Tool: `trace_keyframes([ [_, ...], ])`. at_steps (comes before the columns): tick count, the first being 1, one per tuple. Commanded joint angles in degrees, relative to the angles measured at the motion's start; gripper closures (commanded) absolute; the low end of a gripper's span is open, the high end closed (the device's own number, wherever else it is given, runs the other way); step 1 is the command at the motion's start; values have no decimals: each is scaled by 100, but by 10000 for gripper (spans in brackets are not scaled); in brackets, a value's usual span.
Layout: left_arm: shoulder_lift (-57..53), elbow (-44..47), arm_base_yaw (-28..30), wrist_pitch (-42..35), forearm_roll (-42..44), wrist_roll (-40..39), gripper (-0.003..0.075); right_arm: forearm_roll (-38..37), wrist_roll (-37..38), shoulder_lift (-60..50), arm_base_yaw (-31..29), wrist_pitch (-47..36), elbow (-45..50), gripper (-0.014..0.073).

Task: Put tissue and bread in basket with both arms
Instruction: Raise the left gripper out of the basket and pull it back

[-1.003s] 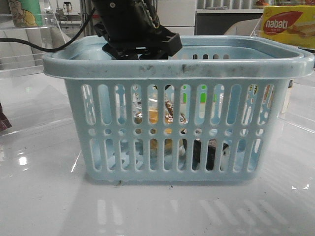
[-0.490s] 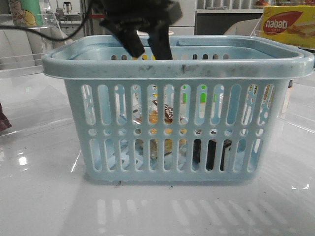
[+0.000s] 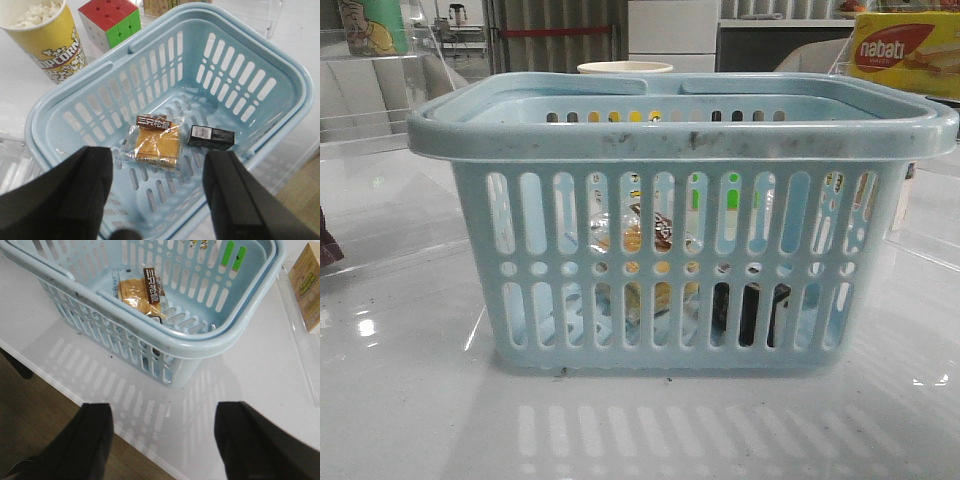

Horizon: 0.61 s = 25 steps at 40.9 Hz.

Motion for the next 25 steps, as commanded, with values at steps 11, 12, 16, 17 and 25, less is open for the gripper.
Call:
trace_keyframes([
  [11, -2217, 1980, -40, -1196, -31, -174, 267, -67, 6, 0, -9, -420, -144, 53],
  [12, -2332, 2147, -40, -1238, -31, -174, 267, -67, 6, 0, -9, -415, -144, 53],
  [16, -2860, 2699, -40, -1415, -17, -174, 266, -67, 6, 0, -9, -415, -144, 53],
  [17, -3009, 2845, -40, -1446, 7, -174, 267, -67, 6, 0, -9, -415, -144, 53],
  [25, -3993, 3697, -40, -1673, 7, -174, 267, -67, 6, 0, -9, -415, -144, 53],
])
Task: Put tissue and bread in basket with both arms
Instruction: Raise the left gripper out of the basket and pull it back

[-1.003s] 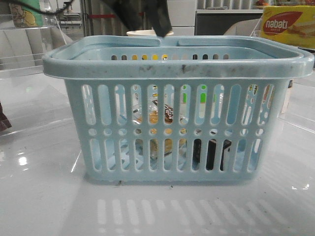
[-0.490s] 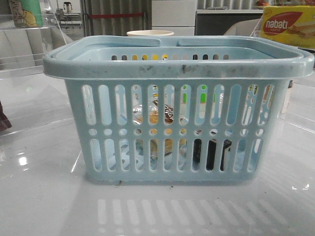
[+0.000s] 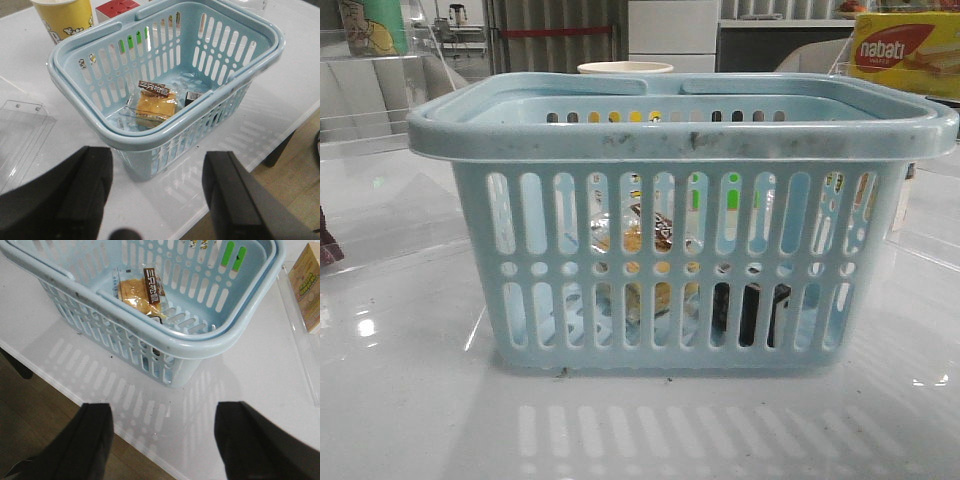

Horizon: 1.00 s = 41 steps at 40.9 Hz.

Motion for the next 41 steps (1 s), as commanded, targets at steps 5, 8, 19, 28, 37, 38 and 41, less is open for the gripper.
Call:
trace_keyframes([
  [5, -767, 529, -40, -727, -1, -50, 267, -67, 6, 0, -9, -415, -144, 53],
  [8, -903, 719, -40, -799, 0, -36, 267, -67, 6, 0, -9, -402, -144, 53],
  [19, -956, 902, -40, -805, 88, -17, 267, -203, 0, 0, -9, -347, -144, 70],
  [28, -956, 902, -40, -805, 110, -17, 308, -343, 0, 0, -9, -300, -144, 376],
  [37, -956, 902, -40, -805, 110, -17, 543, -343, 0, 0, -9, -258, -144, 536],
  [38, -956, 902, -40, -805, 110, -17, 566, -343, 0, 0, -9, -257, -144, 537],
  [41, -956, 902, -40, -805, 110, -17, 635, -343, 0, 0, -9, -257, -144, 537],
])
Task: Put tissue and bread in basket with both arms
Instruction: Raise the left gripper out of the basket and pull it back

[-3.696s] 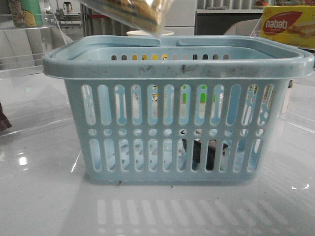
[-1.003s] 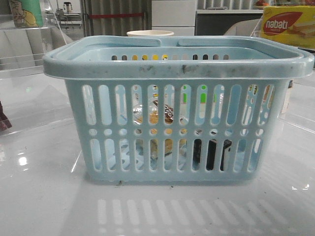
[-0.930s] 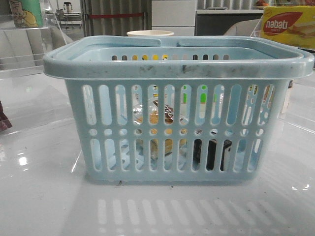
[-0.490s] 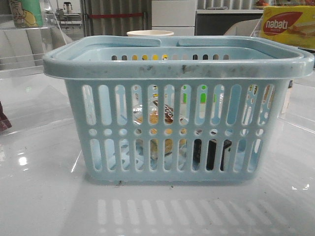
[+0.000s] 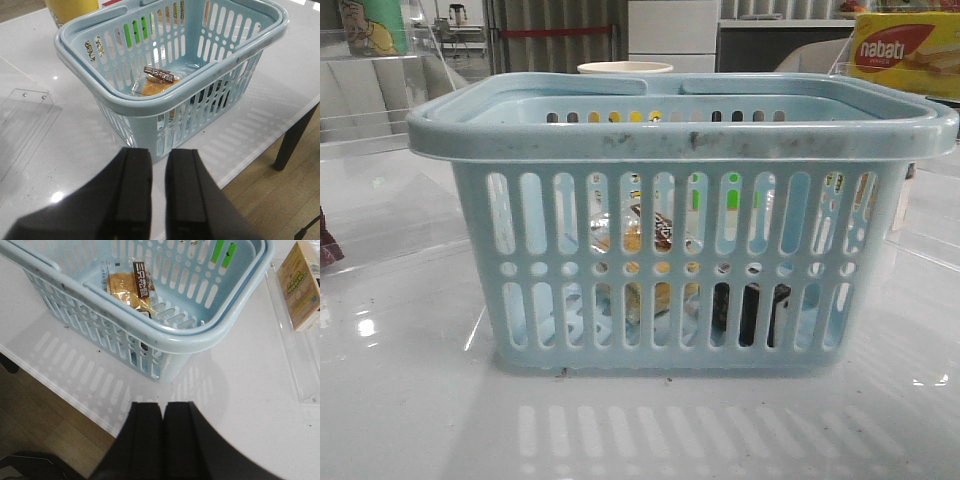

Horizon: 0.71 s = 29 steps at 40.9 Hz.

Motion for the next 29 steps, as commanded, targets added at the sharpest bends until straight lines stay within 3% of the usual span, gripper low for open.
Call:
trace_keyframes([
  [1, 13, -153, -40, -498, -25, -17, 628, -100, 0, 0, -9, -336, -144, 537],
  [23, -54, -119, -40, -538, -25, -17, 626, -100, 0, 0, -9, -330, -144, 537],
  [29, -555, 199, 496, -863, 50, -17, 626, -100, 0, 0, -9, -319, -144, 537],
])
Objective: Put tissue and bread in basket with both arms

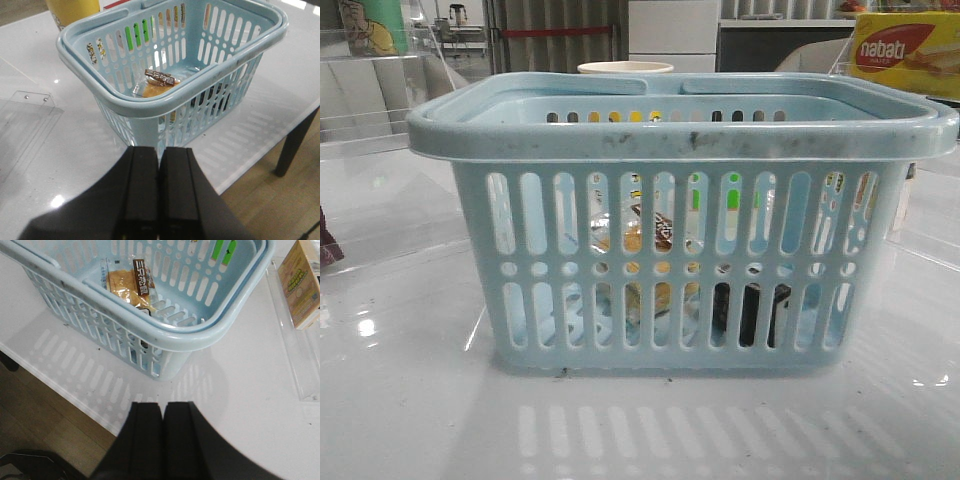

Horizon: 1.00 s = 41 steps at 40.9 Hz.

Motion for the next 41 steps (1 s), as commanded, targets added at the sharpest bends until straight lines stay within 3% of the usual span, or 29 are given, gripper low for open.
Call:
trace_keyframes([
  [1, -358, 137, 409, -919, 50, -17, 626, -100, 0, 0, -9, -344, -144, 537],
  [12, -1760, 2134, 2501, -3094, 173, -17, 627, -100, 0, 0, -9, -344, -144, 537],
  [20, -2451, 3201, 3419, -3702, 72, -17, 627, -100, 0, 0, -9, -344, -144, 537],
  [27, -2695, 3782, 3504, -4311, -38, -17, 627, -100, 0, 0, -9, -344, -144, 537],
  [41, -2683, 3760, 3289, -4269, -62, -17, 627, -100, 0, 0, -9, -255, -144, 537],
])
